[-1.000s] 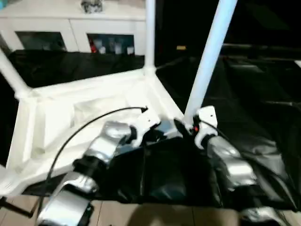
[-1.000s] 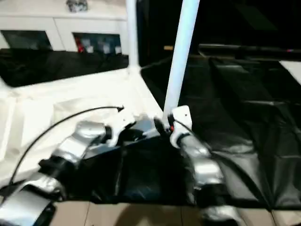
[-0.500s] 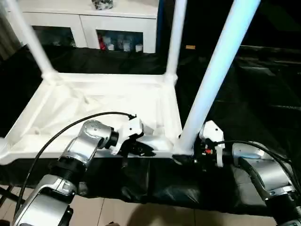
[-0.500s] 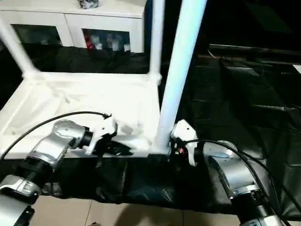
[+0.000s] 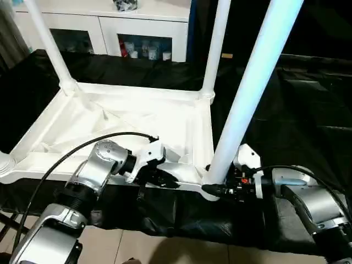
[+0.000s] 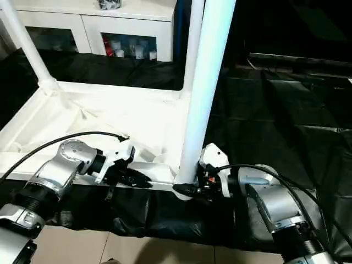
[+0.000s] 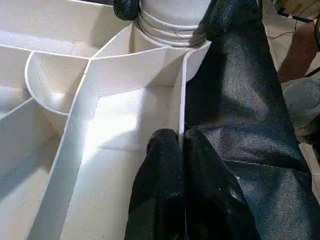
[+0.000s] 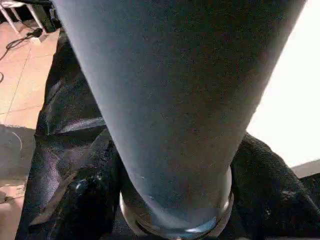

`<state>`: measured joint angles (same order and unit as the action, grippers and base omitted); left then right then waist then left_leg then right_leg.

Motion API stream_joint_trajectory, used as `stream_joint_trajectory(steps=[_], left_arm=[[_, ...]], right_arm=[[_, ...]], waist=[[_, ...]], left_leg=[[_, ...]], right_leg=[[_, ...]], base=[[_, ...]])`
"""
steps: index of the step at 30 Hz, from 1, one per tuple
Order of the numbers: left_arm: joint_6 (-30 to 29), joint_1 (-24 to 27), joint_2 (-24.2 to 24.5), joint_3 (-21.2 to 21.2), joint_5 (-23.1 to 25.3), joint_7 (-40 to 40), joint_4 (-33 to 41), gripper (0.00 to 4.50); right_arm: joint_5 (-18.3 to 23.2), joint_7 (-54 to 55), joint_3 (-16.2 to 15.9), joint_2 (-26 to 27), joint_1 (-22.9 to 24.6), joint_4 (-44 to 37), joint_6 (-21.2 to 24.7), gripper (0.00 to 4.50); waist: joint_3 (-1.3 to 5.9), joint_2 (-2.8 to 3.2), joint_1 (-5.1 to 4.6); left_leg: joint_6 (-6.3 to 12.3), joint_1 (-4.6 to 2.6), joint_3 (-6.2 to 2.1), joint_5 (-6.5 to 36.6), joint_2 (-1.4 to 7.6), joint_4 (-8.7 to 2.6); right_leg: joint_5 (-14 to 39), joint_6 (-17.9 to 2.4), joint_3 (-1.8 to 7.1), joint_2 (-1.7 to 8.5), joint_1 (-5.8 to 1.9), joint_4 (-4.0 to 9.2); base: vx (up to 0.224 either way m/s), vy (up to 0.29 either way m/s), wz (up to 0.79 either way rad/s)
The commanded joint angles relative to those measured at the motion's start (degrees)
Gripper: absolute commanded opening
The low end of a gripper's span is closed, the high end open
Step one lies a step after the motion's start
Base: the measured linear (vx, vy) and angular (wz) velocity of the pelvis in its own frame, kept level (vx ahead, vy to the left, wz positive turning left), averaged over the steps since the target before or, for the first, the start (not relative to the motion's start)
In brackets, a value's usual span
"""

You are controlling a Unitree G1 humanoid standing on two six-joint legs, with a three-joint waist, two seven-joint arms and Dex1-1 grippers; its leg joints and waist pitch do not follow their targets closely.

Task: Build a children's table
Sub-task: Rotate leg to tighten

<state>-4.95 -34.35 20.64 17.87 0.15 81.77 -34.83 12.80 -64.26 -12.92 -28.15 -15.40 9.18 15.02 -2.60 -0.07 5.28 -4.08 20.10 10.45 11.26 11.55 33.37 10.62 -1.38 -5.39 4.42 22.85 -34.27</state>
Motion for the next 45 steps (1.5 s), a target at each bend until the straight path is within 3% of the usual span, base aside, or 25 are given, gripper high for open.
stream_joint_trajectory(steps=[1,4,6,7,8,11,12,15,21,23,26,28,33,35,37,41,45], left_arm=[[-0.29,-0.69,-1.79,-0.47,-1.22,-1.87,-0.74,0.00],[-0.65,-1.03,-3.09,-1.27,-0.54,-6.36,-1.71,0.00],[-1.32,-1.96,-5.96,-2.65,0.18,-13.39,-3.23,0.00],[-1.32,-1.96,-5.96,-2.65,0.18,-13.39,-3.23,0.00],[-1.70,-2.49,-7.28,-2.91,0.68,-16.21,-3.79,0.00],[-2.68,-4.06,-11.12,-2.93,1.89,-22.57,-4.88,0.00],[-2.84,-4.50,-12.22,-2.75,2.43,-24.44,-5.27,0.00],[-3.10,-5.21,-15.10,-2.18,3.39,-28.32,-5.84,0.00],[-3.94,-4.98,-19.12,-1.64,3.66,-30.76,-5.55,0.00],[-3.85,-4.85,-19.45,-1.66,3.68,-30.88,-5.59,0.00],[-3.80,-4.63,-19.35,-1.69,3.60,-30.52,-5.41,0.00],[-2.56,-3.66,-17.58,-1.75,2.86,-26.87,-4.04,0.00],[-1.64,-2.51,-15.35,-1.47,2.01,-22.42,-2.77,0.00],[-0.88,-1.94,-13.53,-1.15,1.33,-18.83,-2.37,0.00],[-0.52,-1.83,-11.89,-1.17,0.73,-15.95,-2.30,0.00],[-0.46,-2.02,-9.96,-1.96,0.07,-11.93,-2.42,0.00],[-0.85,-2.12,-8.32,-2.48,-0.82,-7.93,-2.18,0.00]], right_arm=[[-0.10,-0.53,-2.08,0.86,0.96,-1.41,0.81,2.66],[-0.08,3.22,-0.93,3.02,1.33,-0.35,0.86,2.65],[-1.81,13.01,1.78,7.80,0.16,3.45,0.29,2.65],[-1.81,13.01,1.78,7.80,0.16,3.45,0.29,2.65],[-2.56,17.26,2.77,9.93,-0.54,5.21,0.24,2.64],[-4.32,27.83,4.63,15.74,-2.90,9.63,0.47,2.64],[-4.88,30.96,5.02,17.44,-3.74,10.94,0.72,2.64],[-6.05,38.09,5.71,21.80,-5.81,14.21,1.09,2.64],[-7.68,42.73,5.41,27.98,-8.56,18.38,-2.33,2.64],[-7.71,41.74,5.17,28.65,-9.03,19.00,-3.33,3.20],[-7.49,40.61,5.05,28.55,-9.19,19.18,-3.52,3.43],[-9.02,36.90,3.42,24.87,-8.37,17.64,-4.52,3.70],[-8.90,31.05,3.04,20.79,-7.45,16.50,-4.67,3.70],[-7.25,25.57,3.27,17.75,-6.72,15.02,-3.80,3.70],[-6.46,20.07,2.85,14.42,-5.95,13.72,-4.54,3.70],[-4.61,10.47,1.71,9.82,-4.22,10.43,-5.64,3.70],[-1.95,2.49,0.74,6.39,-2.50,6.37,-4.36,3.70]], waist=[[3.53,-0.59,0.06],[3.29,-0.67,-0.04],[2.98,-0.68,-0.33],[2.89,-0.72,-0.42],[3.03,-1.07,-0.58],[2.88,-0.85,-1.09],[3.06,-0.85,-1.29],[3.09,-0.75,-1.64],[3.36,-0.66,-1.77],[3.36,-0.74,-1.73],[3.20,-0.83,-1.85],[3.17,-0.82,-1.84],[3.40,-1.12,-1.75],[3.47,-1.14,-1.39],[3.39,-1.11,-1.32],[3.08,-1.06,-1.13],[3.12,-1.06,-0.52]], left_leg=[[4.34,0.01,-0.46,6.48,2.04,-3.34],[3.84,0.02,-0.49,7.65,1.98,-3.43],[2.70,-0.08,-0.50,9.58,1.90,-3.59],[2.20,-0.13,-0.55,10.28,1.78,-3.66],[1.36,0.05,-0.81,10.76,1.73,-3.72],[0.91,-0.43,-0.79,12.22,1.61,-3.78],[0.57,-0.14,-0.94,11.31,1.58,-3.81],[0.80,-0.30,-0.79,10.88,1.61,-3.76],[2.17,0.06,-0.60,7.91,1.50,-3.57],[2.81,0.11,-0.57,7.75,1.49,-3.56],[2.94,0.08,-0.54,8.52,1.51,-3.65],[2.84,0.09,-0.62,9.22,1.58,-3.72],[4.17,0.29,-0.43,7.04,1.54,-3.41],[5.16,0.35,-0.43,6.00,1.49,-3.33],[5.75,0.25,-0.38,6.59,1.57,-3.34],[5.26,0.08,-0.45,8.92,1.81,-3.51],[5.20,-0.10,-0.44,9.06,1.95,-3.50]], right_leg=[[8.35,-11.93,3.34,4.29,-3.45,3.48],[10.58,-11.46,3.30,4.30,-3.33,3.83],[15.70,-10.37,3.20,4.35,-2.95,4.37],[18.28,-9.60,3.12,4.47,-2.95,4.83],[22.37,-7.57,3.03,4.59,-3.40,5.00],[24.81,-6.84,3.03,4.50,-2.67,5.45],[24.15,-6.70,2.98,4.54,-2.93,5.30],[20.93,-7.66,3.17,4.35,-2.66,5.15],[14.32,-9.51,3.31,4.37,-3.12,4.45],[14.23,-9.42,3.29,4.38,-3.21,4.40],[15.86,-9.04,3.26,4.29,-3.12,4.64],[17.46,-8.48,3.23,4.32,-3.11,4.77],[12.96,-9.58,3.38,4.32,-3.35,4.27],[11.63,-9.84,3.36,4.33,-3.62,4.10],[12.04,-10.05,3.25,4.28,-3.42,4.14],[16.84,-9.13,3.24,4.34,-3.11,4.70],[17.18,-8.99,3.30,4.37,-2.99,4.70]], base=[[0.000,0.000,0.00],[0.000,0.000,0.00],[0.000,0.000,0.00],[0.000,0.000,0.00],[0.000,0.000,0.00],[0.000,0.000,0.00],[0.000,0.000,0.00],[0.000,0.000,0.00],[0.000,0.000,0.00],[0.000,0.000,0.00],[0.000,0.000,0.00],[0.000,0.000,0.00],[0.000,0.000,0.00],[0.000,0.000,0.00],[0.000,0.000,0.00],[0.000,0.000,0.00],[0.000,0.000,0.00]])
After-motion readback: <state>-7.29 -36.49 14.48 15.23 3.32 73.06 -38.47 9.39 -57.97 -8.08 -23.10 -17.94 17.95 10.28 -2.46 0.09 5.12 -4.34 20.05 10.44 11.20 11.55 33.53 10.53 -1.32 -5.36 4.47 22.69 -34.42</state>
